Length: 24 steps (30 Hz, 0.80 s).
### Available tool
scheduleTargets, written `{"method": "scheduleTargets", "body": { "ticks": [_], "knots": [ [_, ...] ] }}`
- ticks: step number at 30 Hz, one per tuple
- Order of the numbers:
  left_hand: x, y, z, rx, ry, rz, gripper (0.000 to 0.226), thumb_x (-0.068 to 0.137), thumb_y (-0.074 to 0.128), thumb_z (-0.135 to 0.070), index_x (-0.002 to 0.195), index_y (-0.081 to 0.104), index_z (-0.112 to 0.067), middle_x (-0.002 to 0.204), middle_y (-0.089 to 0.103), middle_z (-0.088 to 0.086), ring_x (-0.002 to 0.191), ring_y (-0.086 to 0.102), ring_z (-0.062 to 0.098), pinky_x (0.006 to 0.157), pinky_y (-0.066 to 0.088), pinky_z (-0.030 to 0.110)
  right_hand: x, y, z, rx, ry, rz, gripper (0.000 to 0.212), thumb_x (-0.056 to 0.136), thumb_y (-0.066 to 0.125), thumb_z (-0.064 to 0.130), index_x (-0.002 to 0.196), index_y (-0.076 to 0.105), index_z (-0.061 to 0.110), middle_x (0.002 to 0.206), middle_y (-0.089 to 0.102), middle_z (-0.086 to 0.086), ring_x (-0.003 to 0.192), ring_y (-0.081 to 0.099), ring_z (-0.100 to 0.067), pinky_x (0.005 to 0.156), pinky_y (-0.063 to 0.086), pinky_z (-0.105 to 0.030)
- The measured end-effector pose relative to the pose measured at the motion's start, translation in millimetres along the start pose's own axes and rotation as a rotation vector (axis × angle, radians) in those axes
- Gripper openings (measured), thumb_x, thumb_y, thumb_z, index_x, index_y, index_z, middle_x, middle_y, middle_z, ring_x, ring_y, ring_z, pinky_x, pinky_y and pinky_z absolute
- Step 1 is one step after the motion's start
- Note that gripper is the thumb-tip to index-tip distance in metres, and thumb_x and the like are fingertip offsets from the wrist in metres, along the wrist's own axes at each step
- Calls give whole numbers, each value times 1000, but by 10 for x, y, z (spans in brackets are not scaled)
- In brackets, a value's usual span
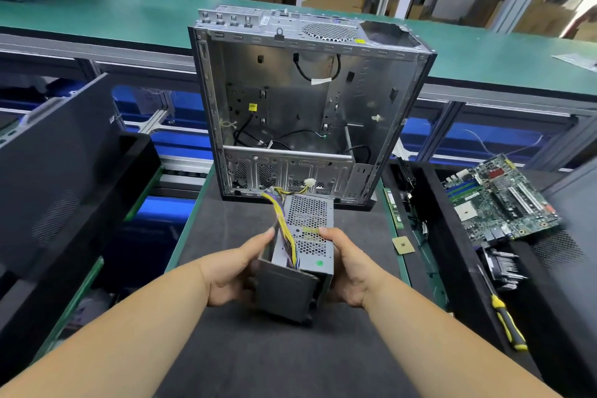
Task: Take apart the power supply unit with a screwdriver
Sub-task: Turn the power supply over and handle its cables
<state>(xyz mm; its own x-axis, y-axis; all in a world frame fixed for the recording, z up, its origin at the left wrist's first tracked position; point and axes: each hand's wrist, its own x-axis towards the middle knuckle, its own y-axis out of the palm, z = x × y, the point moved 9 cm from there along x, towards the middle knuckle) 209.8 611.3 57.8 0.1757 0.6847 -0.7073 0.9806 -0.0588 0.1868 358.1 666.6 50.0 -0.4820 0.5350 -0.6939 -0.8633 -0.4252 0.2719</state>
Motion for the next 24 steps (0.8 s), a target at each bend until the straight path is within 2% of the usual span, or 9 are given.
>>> {"method": "scheduleTargets", "body": {
  "ticks": [5,7,10,12,14,17,19,21,24],
  "knots": [
    [39,-62,-152,-2,-20,-145,106,45,52,-90,126,57,-22,113,65,7,102,64,21,88,52,39,-47,-43,68,173,-83,51,57,64,63,66,101,80,26,119,72,-5,95,72,-23,77,57,-39],
    [58,-116,-180,-45,-40,-205,117,37,55,-90,124,55,-10,113,66,11,100,67,24,76,54,36,-78,-64,91,233,-103,66,50,69,62,59,99,80,24,115,73,-6,89,73,-23,73,57,-35],
    [54,-211,-250,-32,9,-309,113,31,66,-84,112,60,-6,92,59,7,86,62,25,79,50,35,-108,-70,138,286,-137,65,42,73,61,40,101,79,15,107,75,-11,85,74,-25,68,58,-32],
    [3,-292,-321,-4,67,-392,109,29,74,-76,116,59,-11,103,59,9,103,60,29,91,47,38,-111,-110,192,297,-178,58,37,79,59,25,108,73,7,107,74,-15,88,74,-26,71,60,-35],
    [-38,-360,-387,10,103,-442,94,42,80,-70,115,59,-14,130,54,15,121,52,34,101,42,41,-133,-187,212,155,-201,8,23,94,52,12,108,70,8,99,76,-9,84,74,-19,70,60,-33],
    [-30,-435,-480,56,138,-485,47,65,81,-57,90,61,-23,139,50,15,125,49,34,99,41,40,-178,-327,218,-159,-183,-131,16,102,48,15,93,61,15,68,72,5,58,67,-6,58,57,-24],
    [16,-455,-514,153,135,-513,61,65,81,-57,107,62,-17,137,52,15,122,51,34,100,43,41,-224,-412,264,-363,-178,-197,20,103,50,14,84,56,15,55,65,6,50,62,-8,60,58,-27],
    [46,-385,-575,265,131,-525,83,67,78,-61,129,55,-9,135,54,14,118,54,32,98,45,41,-231,-506,299,-587,-151,-242,33,97,54,4,66,58,13,57,62,0,57,60,-17,69,57,-33],
    [81,-205,-711,552,121,-525,69,75,70,-62,117,62,-8,122,61,6,94,61,20,70,45,30,-248,-656,352,-875,-55,-320,28,85,54,-9,64,54,10,70,59,-10,66,56,-22,64,50,-28]
  ]
}}
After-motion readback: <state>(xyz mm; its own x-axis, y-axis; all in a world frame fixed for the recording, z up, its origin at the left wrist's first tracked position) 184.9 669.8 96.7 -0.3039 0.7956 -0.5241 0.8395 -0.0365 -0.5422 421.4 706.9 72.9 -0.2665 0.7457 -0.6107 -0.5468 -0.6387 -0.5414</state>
